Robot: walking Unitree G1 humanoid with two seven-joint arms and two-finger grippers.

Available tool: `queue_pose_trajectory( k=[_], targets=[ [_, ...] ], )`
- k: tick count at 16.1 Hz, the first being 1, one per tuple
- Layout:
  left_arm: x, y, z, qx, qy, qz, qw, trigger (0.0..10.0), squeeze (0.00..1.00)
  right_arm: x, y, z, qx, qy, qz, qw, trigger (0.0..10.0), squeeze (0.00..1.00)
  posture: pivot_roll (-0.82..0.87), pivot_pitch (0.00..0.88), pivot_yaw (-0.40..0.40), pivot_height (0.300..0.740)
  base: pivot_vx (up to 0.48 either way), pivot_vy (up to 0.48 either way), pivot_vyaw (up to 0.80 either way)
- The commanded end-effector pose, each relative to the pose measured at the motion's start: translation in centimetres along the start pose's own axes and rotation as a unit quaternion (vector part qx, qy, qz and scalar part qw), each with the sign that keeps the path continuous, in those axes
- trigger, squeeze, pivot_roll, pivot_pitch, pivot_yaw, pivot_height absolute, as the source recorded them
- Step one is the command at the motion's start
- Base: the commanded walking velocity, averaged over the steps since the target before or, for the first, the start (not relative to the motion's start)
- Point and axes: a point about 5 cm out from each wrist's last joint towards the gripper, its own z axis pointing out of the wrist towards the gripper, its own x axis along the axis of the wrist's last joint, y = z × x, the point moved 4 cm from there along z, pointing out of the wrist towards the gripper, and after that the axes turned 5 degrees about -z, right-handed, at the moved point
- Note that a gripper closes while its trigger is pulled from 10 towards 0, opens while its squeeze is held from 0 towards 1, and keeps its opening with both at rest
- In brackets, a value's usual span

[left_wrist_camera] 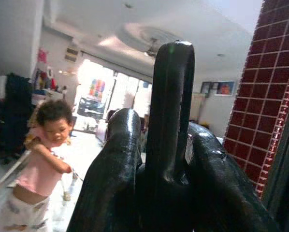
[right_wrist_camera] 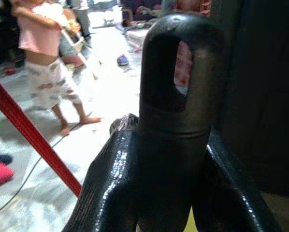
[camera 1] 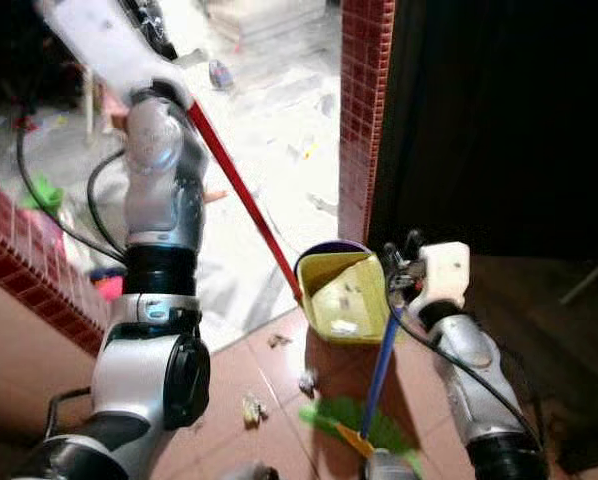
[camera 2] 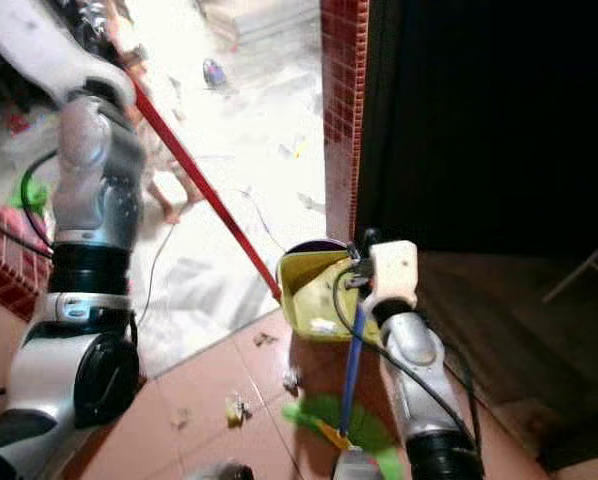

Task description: Sweep floor

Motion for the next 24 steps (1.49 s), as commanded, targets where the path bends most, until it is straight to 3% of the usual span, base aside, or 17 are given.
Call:
queue_pose_trajectory(
  k=[1, 6, 7, 15, 17, 24],
  targets=[
    [3.6, -0.3, 1.0, 0.008, 0.066, -0.021, 0.998, 10.0, 0.0, -1.2, -0.8, -0.2, 0.014, -0.027, -0.01, 1.0, 10.0, 0.0, -0.18, 0.0, 0.103, 0.74, 0.356, 0.322, 0.0],
    [3.0, -0.1, 1.1, 0.002, 0.062, -0.011, 0.998, 10.0, 0.0, -1.7, -1.1, -0.6, 0.027, -0.033, -0.015, 0.999, 10.0, 0.0, -0.18, 0.0, 0.098, 0.74, 0.343, 0.335, 0.0],
    [2.5, 0.0, 0.9, 0.002, 0.058, -0.007, 0.998, 10.0, 0.0, -2.5, -0.6, -0.8, 0.017, -0.053, -0.035, 0.998, 10.0, 0.0, -0.18, 0.0, 0.095, 0.74, 0.36, 0.315, 0.0],
    [1.7, 0.5, 0.2, 0.017, 0.079, 0.04, 0.996, 10.0, 0.0, -3.0, -1.3, -0.9, 0.031, -0.062, -0.03, 0.997, 10.0, 0.0, -0.18, 0.0, 0.092, 0.74, 0.0, 0.0, 0.0],
    [1.5, 1.1, 0.1, 0.019, 0.09, 0.067, 0.993, 10.0, 0.0, -3.0, -1.3, -1.0, 0.029, -0.063, -0.03, 0.997, 10.0, 0.0, -0.19, 0.0, 0.1, 0.74, 0.0, 0.0, 0.0],
    [0.5, 4.8, -0.4, -0.055, 0.088, 0.07, 0.992, 10.0, 0.0, -3.3, -1.1, -2.0, 0.017, -0.065, -0.032, 0.997, 10.0, 0.0, -0.2, 0.0, 0.129, 0.74, 0.0, 0.0, 0.0]
  ],
)
